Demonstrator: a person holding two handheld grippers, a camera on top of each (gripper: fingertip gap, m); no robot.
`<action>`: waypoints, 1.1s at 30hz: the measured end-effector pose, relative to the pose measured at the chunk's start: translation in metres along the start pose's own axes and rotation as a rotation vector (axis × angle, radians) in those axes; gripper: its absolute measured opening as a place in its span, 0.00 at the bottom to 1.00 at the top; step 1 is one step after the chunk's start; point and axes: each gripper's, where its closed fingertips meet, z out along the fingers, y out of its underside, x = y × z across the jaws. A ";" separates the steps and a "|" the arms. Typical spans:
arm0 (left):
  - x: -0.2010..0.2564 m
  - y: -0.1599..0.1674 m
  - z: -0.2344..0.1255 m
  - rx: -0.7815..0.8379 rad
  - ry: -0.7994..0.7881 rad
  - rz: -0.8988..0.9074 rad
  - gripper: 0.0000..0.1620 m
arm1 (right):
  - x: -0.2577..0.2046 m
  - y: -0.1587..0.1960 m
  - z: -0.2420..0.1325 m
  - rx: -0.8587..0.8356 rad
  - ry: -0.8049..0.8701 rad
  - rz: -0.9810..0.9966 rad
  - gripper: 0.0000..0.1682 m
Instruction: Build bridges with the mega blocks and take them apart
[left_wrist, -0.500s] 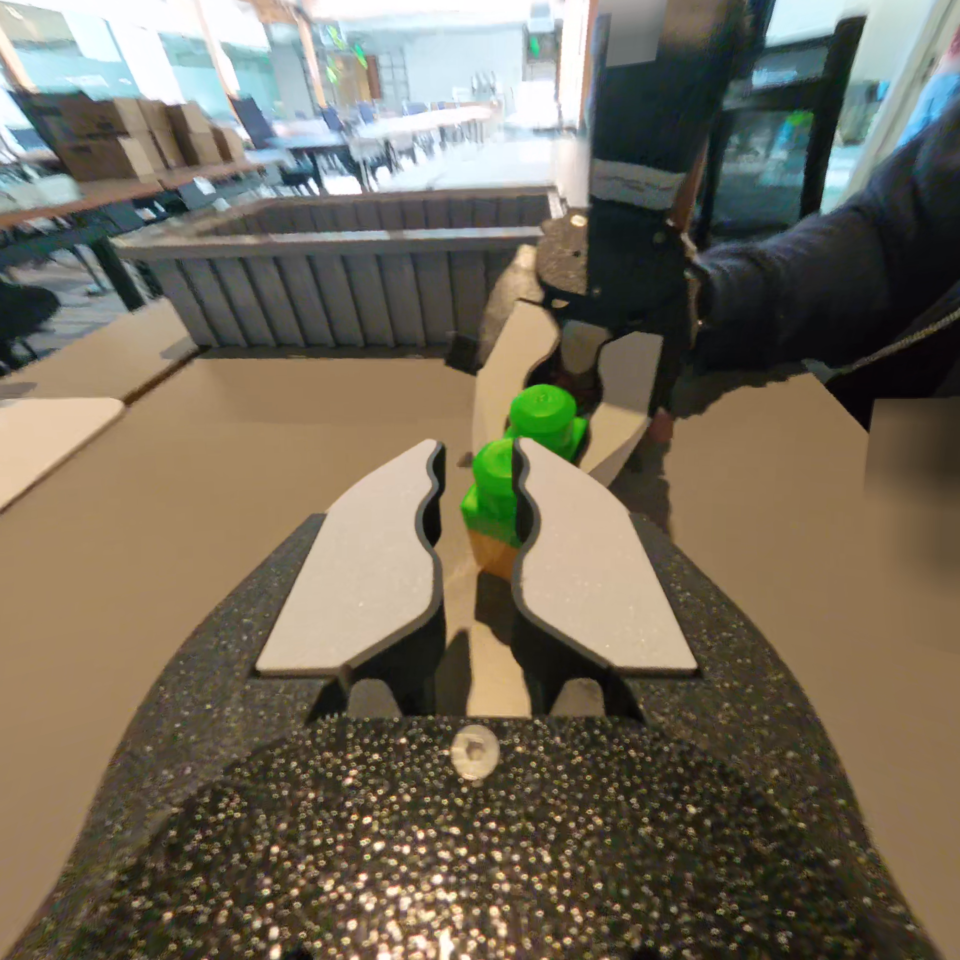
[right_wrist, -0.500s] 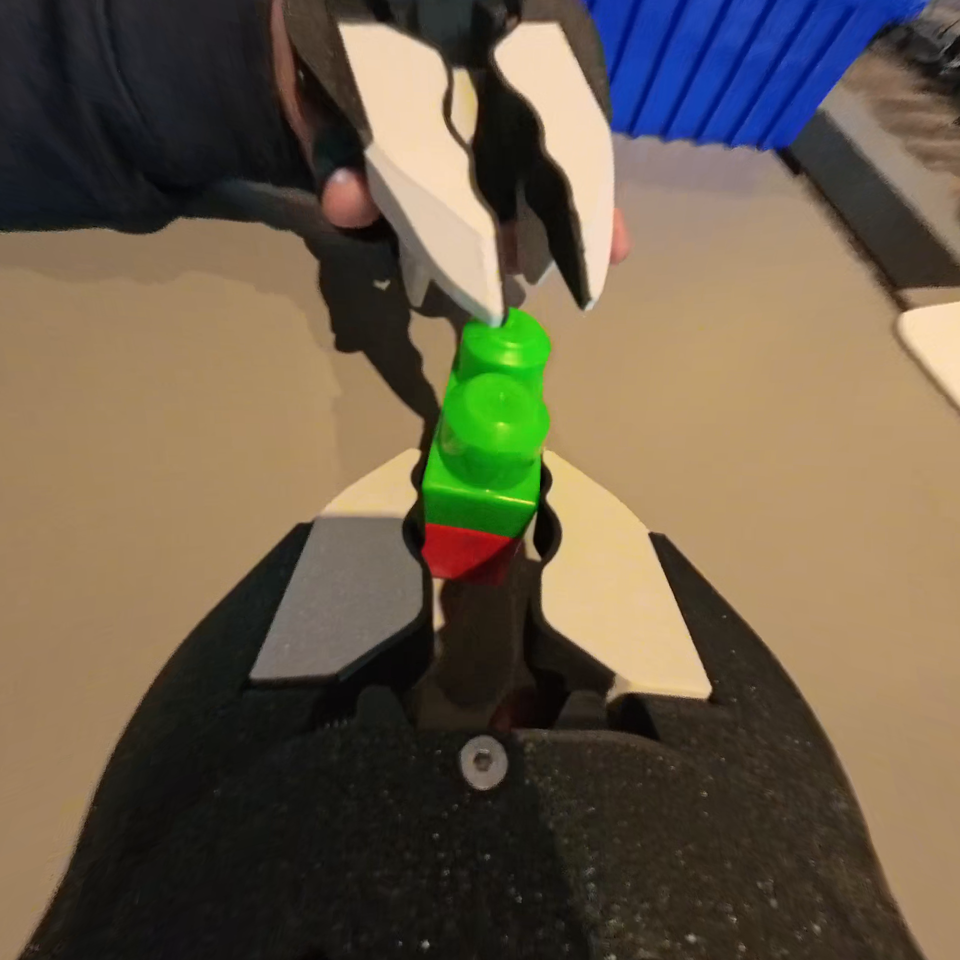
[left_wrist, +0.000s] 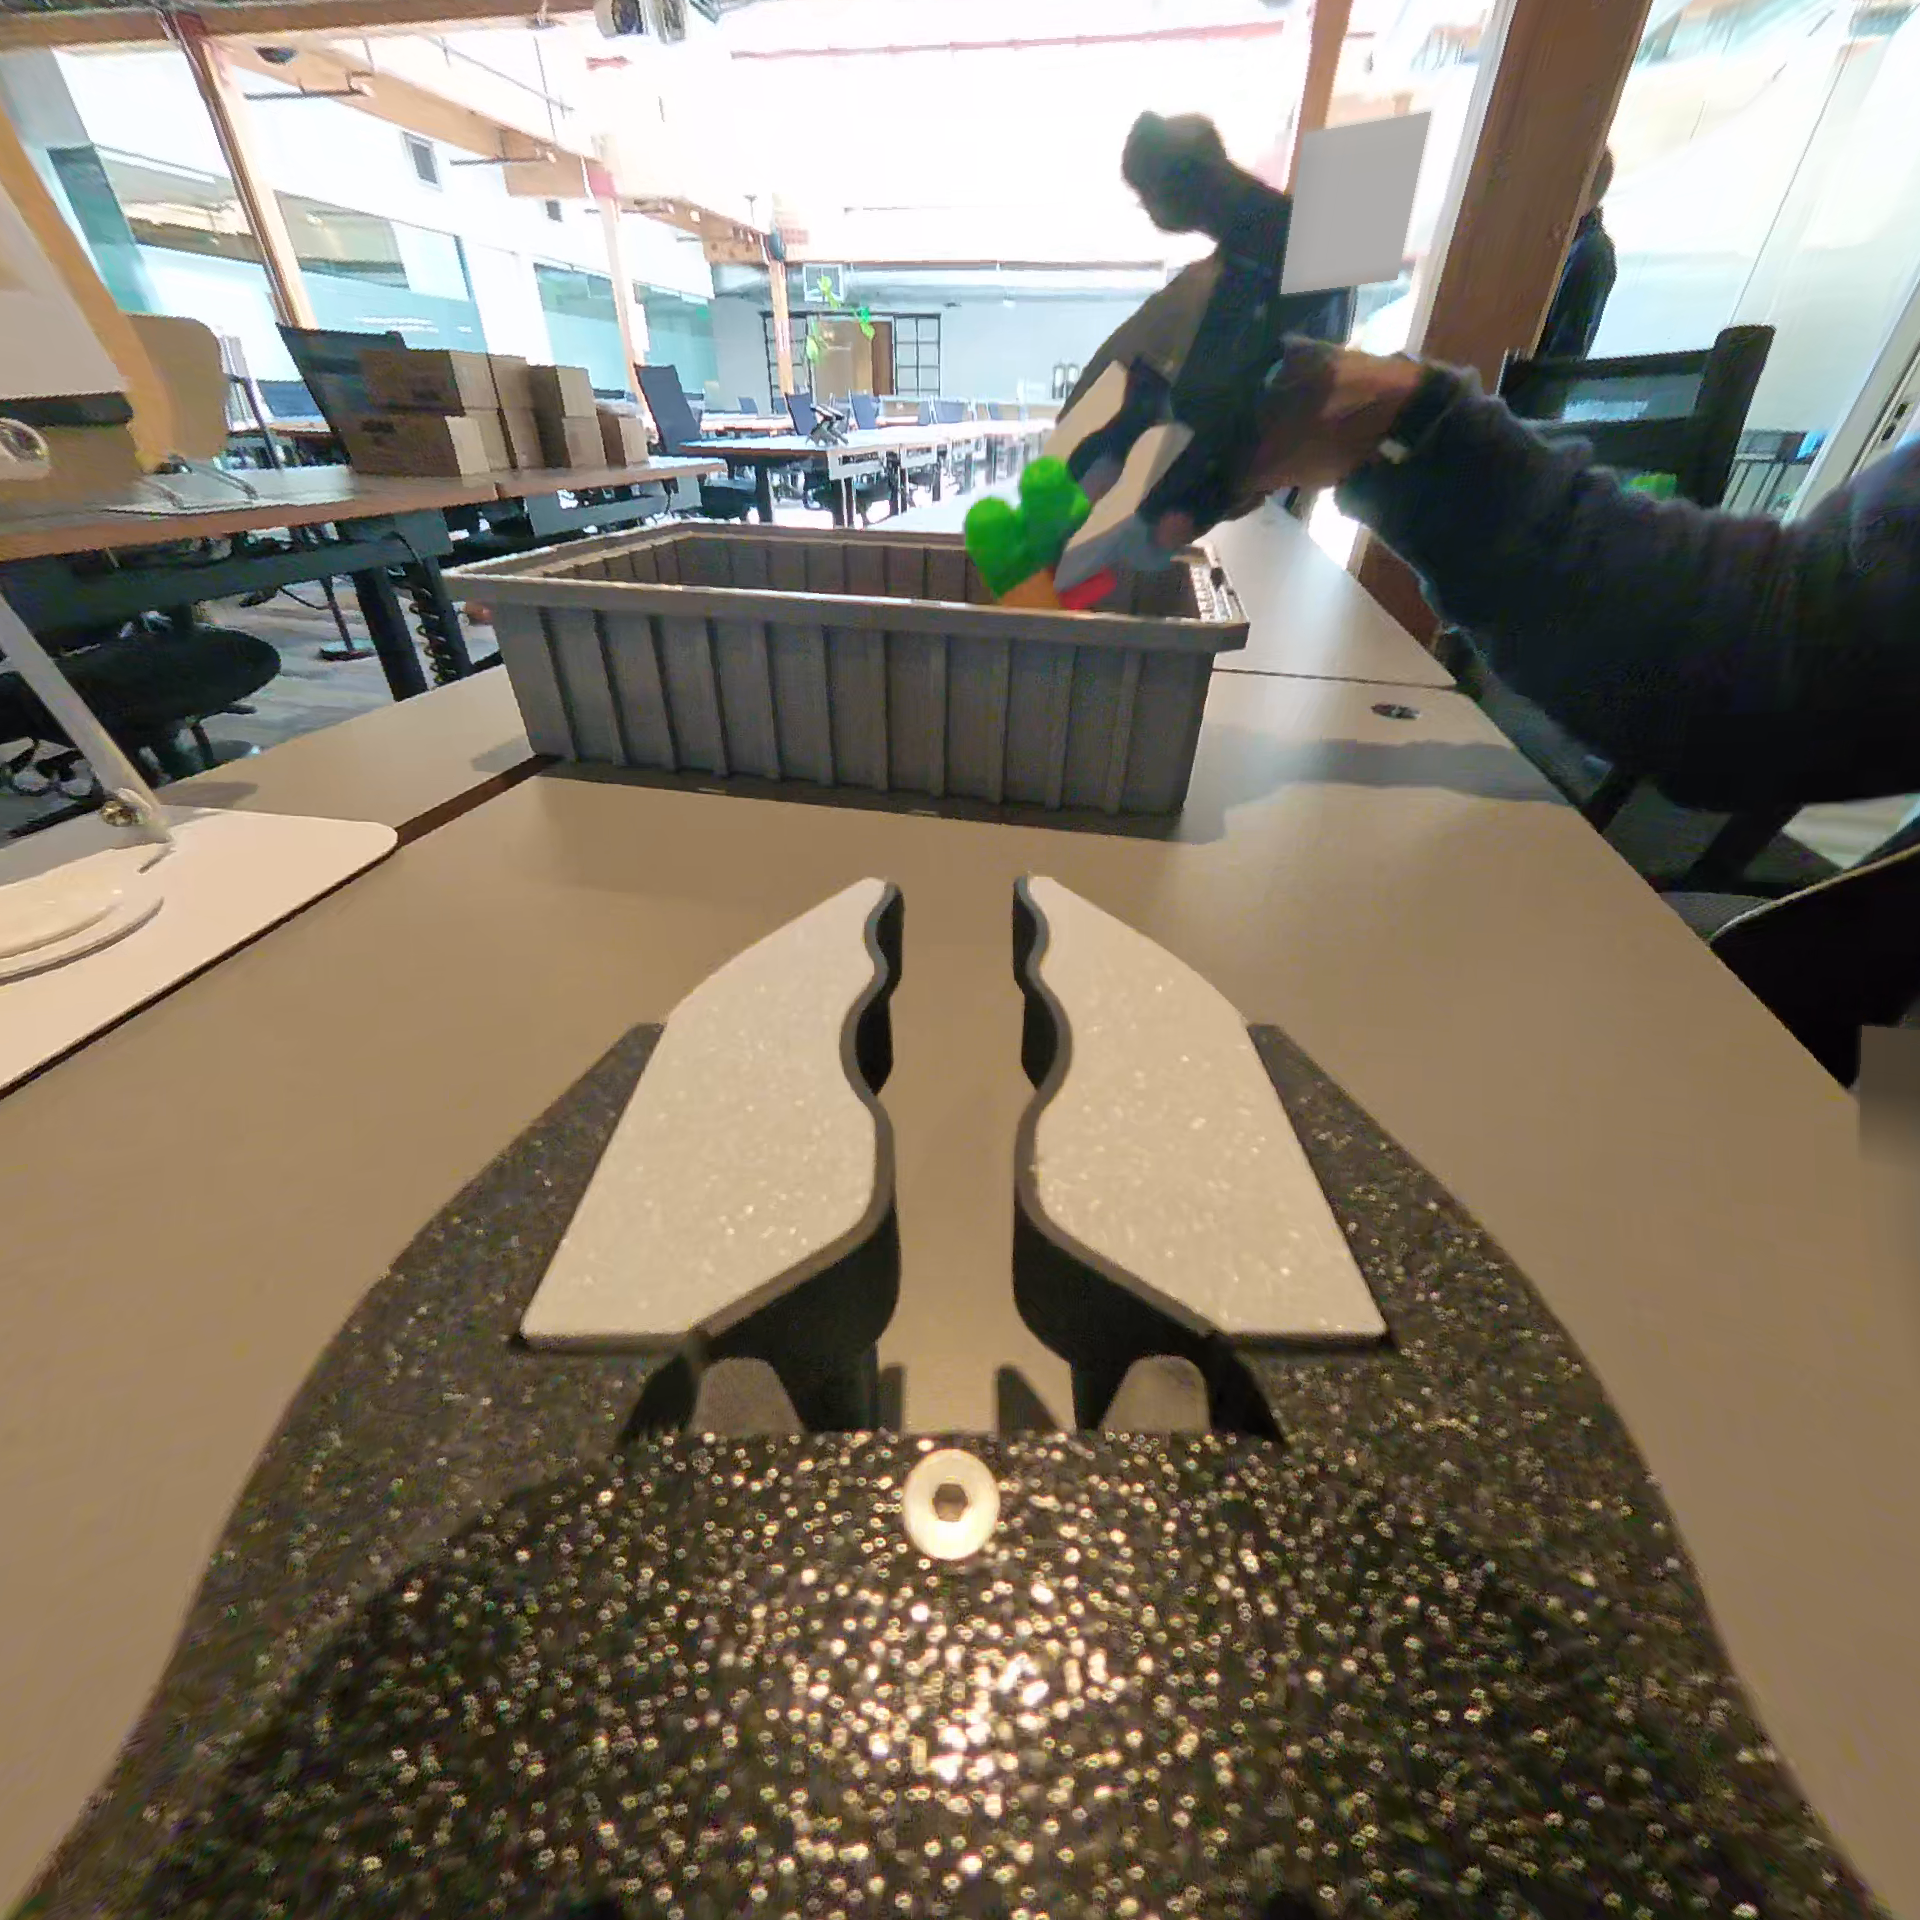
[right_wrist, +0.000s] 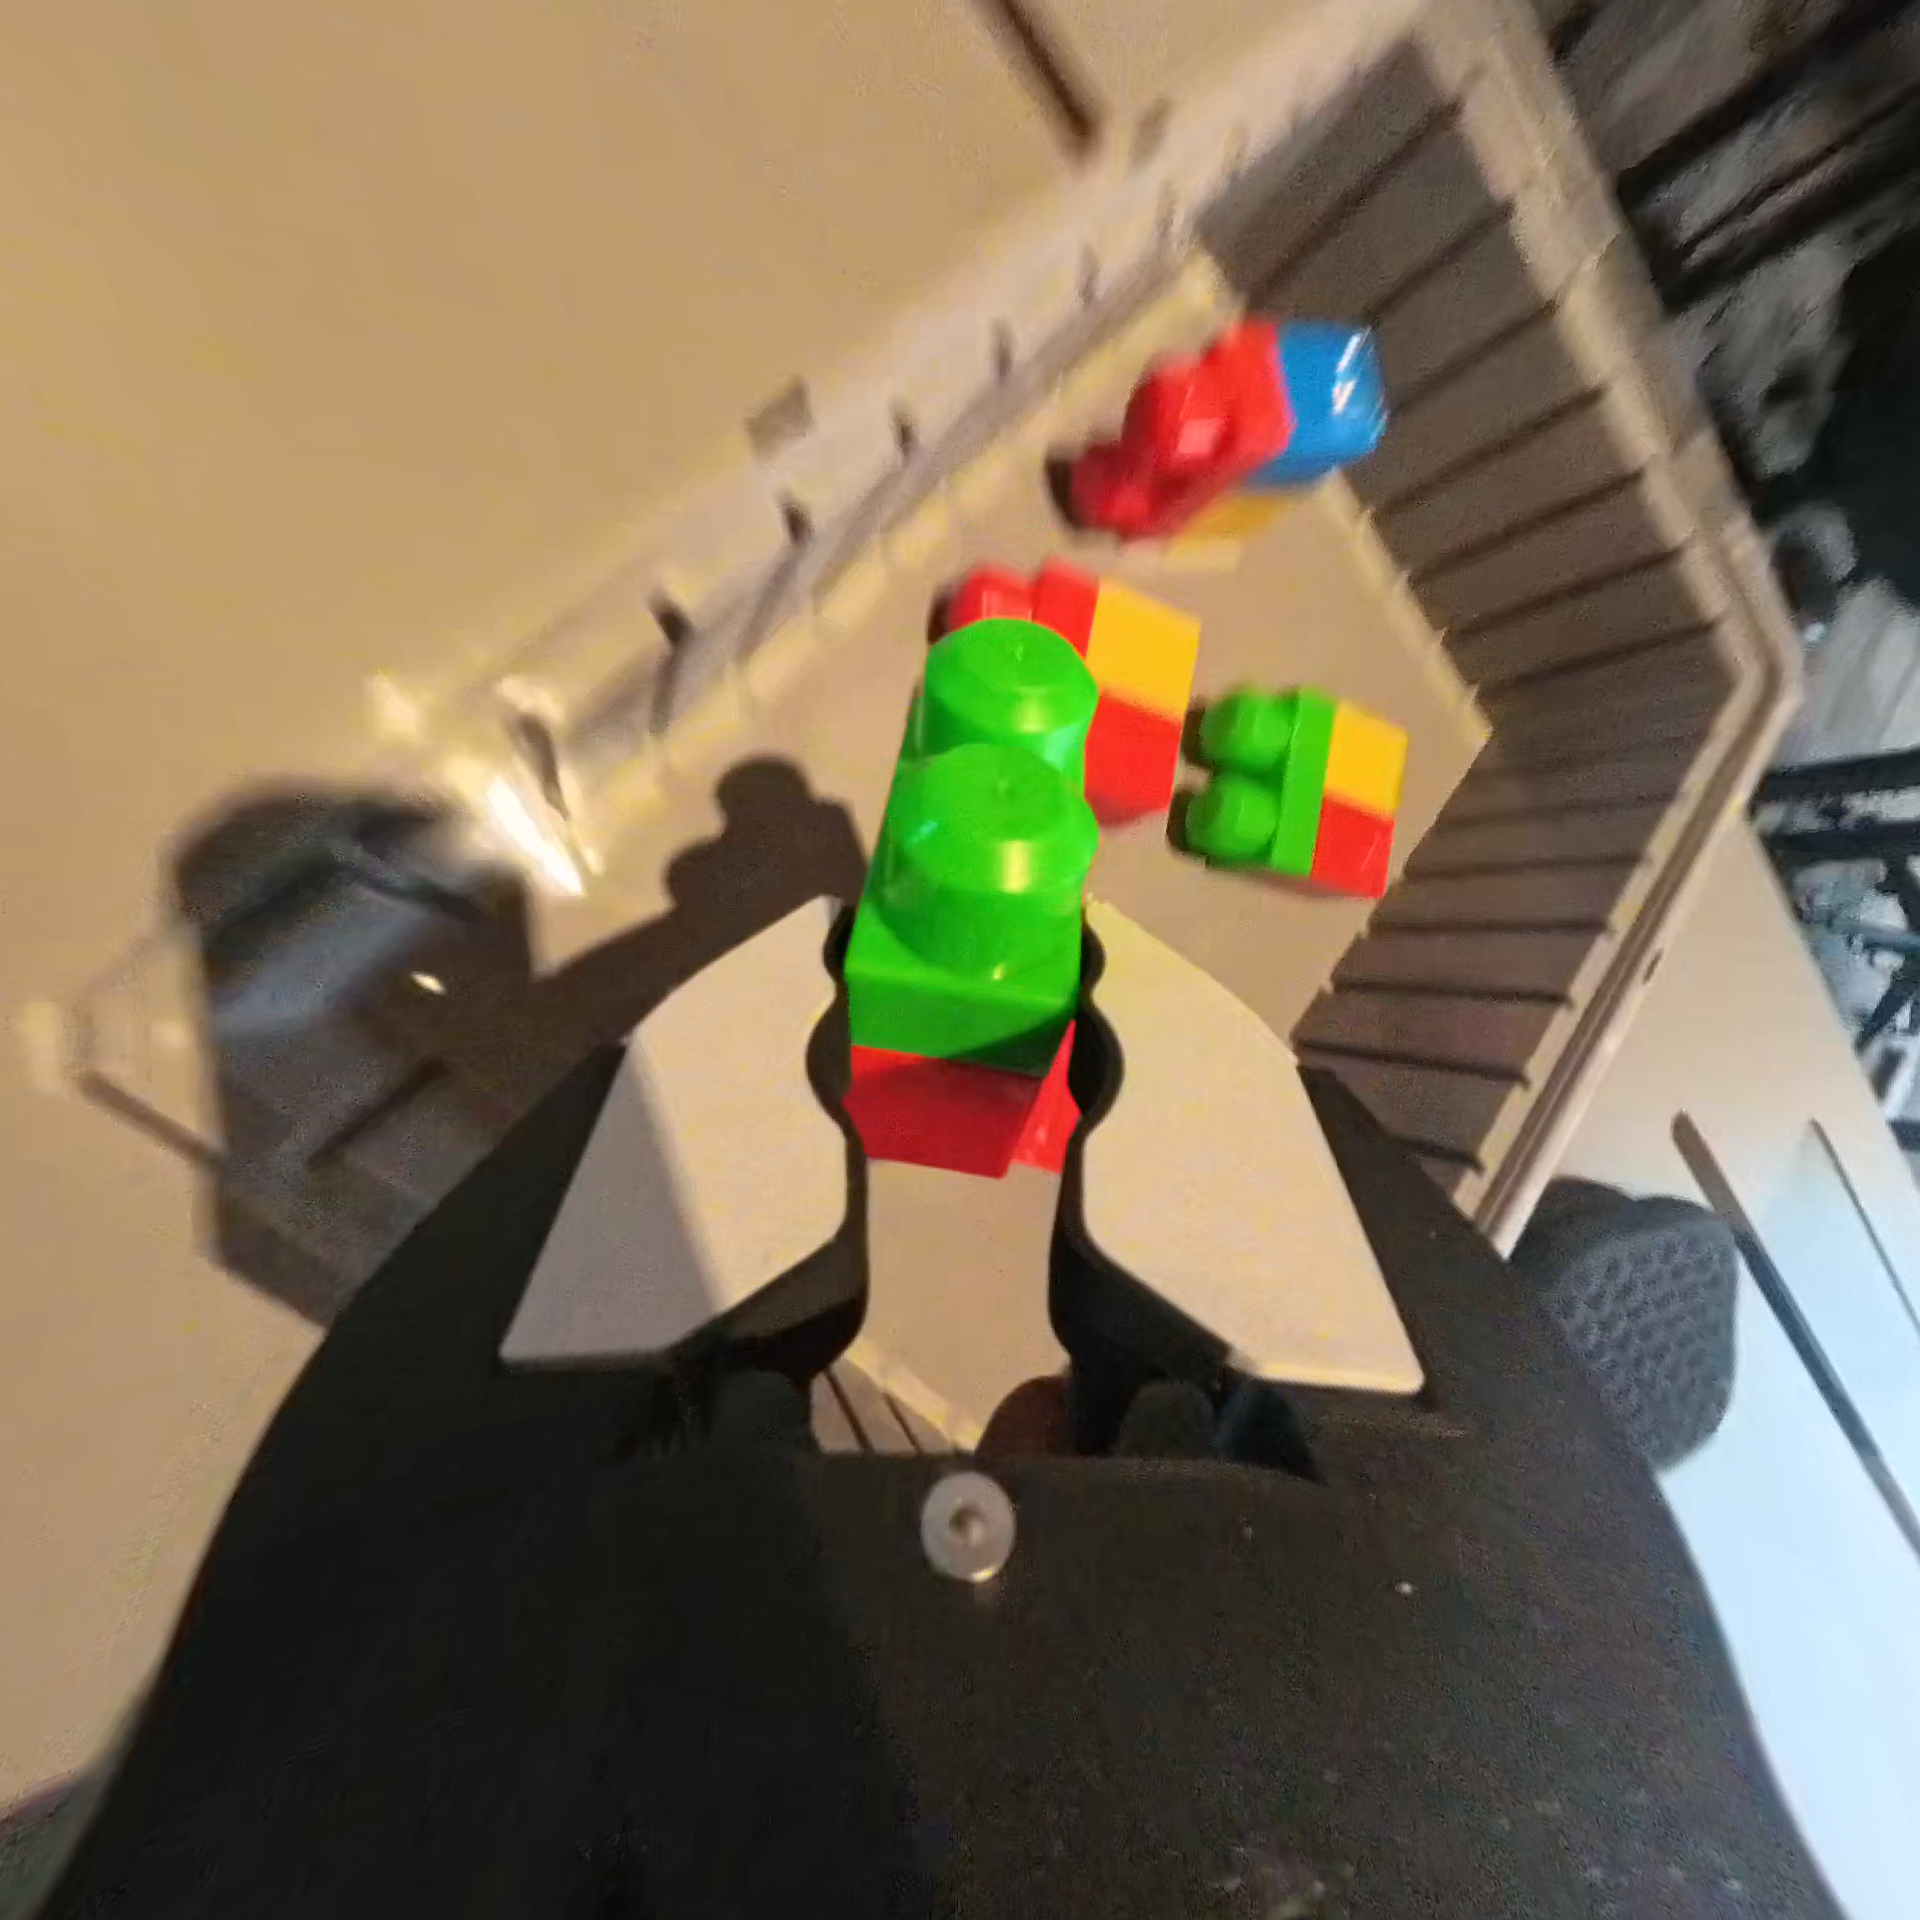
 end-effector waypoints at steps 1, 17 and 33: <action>0.000 0.001 0.001 -0.008 0.000 0.005 0.12 | 0.002 0.014 0.010 -0.075 -0.007 -0.030 0.23; -0.002 0.003 -0.002 -0.027 -0.021 0.027 0.13 | -0.002 0.000 -0.004 -0.101 0.039 -0.089 0.43; -0.015 0.002 -0.004 -0.017 -0.126 0.072 0.15 | -0.240 -0.165 0.029 0.410 -0.272 -0.273 0.34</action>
